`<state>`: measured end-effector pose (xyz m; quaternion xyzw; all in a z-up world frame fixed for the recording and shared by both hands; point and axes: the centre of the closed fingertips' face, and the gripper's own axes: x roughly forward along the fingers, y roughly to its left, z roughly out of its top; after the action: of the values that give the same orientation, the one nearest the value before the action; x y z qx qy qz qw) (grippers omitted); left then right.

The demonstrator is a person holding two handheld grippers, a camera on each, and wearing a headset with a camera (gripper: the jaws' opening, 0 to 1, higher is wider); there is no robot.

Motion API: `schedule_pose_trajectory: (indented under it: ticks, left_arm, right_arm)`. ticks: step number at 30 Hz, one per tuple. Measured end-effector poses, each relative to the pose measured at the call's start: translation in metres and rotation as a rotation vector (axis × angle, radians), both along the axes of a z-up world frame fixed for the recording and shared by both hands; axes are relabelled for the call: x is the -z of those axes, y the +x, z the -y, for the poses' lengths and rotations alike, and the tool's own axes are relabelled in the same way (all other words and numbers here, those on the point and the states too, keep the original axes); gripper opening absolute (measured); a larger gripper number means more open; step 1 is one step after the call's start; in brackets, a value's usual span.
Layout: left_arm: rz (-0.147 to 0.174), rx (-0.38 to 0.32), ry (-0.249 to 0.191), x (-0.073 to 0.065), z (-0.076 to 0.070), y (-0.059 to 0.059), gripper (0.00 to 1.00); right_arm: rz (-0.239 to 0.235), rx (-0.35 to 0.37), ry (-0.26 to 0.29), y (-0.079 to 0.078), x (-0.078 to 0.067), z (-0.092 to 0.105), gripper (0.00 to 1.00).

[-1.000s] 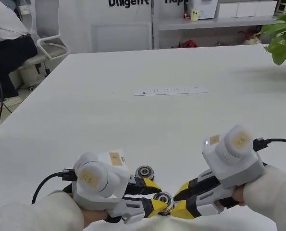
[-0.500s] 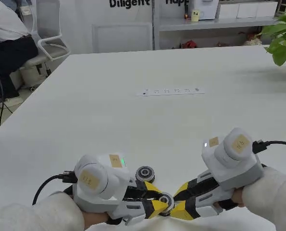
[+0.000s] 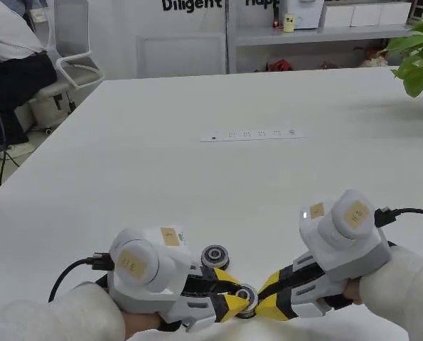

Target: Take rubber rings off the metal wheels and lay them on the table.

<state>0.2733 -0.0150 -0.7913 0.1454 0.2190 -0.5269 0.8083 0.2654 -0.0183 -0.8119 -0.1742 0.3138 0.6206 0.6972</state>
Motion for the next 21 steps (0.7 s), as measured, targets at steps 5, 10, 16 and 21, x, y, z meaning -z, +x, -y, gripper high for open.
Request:
schedule_pose_trajectory:
  ticks: [5, 10, 16, 21]
  left_arm:
    - [-0.004, -0.004, -0.002, 0.0002, -0.0006, 0.0008, 0.15]
    - [-0.001, -0.003, 0.000, 0.0004, -0.0007, 0.0008, 0.15]
    - [0.005, 0.005, 0.004, 0.0004, 0.0009, -0.0005, 0.15]
    - [0.005, 0.009, 0.003, 0.0004, 0.0010, -0.0009, 0.15]
  right_arm:
    - [0.019, 0.010, -0.007, 0.0045, -0.0002, 0.0013, 0.02]
    - [-0.032, 0.056, -0.015, 0.0051, 0.0006, 0.0030, 0.01]
    - [-0.105, 0.095, -0.022, 0.0056, 0.0005, 0.0059, 0.00]
    - [-0.189, 0.161, -0.031, 0.0051, 0.0012, 0.0082, 0.00]
